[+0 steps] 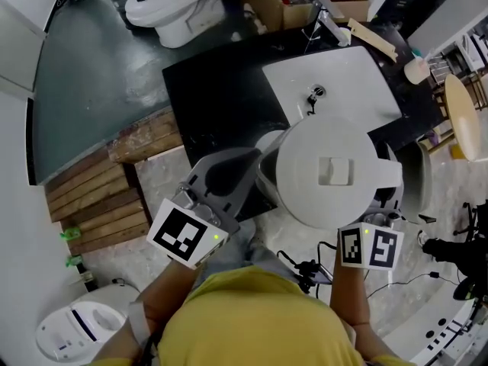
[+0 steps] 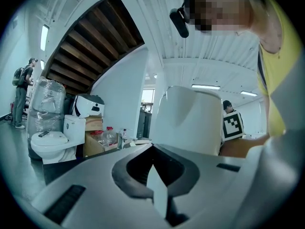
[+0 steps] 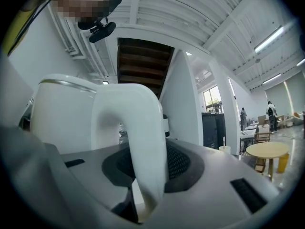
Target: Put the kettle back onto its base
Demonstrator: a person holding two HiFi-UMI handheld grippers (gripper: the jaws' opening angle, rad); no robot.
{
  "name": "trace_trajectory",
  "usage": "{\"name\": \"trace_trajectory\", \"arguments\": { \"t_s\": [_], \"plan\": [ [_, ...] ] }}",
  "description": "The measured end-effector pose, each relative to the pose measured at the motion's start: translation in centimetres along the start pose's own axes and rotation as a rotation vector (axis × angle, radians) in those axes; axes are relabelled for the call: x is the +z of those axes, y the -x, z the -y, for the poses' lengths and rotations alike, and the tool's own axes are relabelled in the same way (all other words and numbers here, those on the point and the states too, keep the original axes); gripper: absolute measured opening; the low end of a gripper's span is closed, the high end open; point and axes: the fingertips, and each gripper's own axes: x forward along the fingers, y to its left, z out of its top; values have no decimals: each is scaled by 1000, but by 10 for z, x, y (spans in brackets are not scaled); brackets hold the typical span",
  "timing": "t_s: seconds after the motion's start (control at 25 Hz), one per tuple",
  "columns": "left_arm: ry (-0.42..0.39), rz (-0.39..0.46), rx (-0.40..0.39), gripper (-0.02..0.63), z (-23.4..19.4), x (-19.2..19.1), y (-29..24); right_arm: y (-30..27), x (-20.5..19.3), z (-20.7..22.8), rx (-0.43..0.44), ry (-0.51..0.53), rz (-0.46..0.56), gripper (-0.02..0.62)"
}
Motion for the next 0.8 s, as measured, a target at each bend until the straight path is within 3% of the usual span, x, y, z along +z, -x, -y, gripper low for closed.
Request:
{"name": "trace_trajectory", "arguments": {
  "t_s": [0.8],
  "plan": [
    [7,-80,30,6,-41,-41,-34,-43,-47,5,15,4,-24,112]
  ]
}}
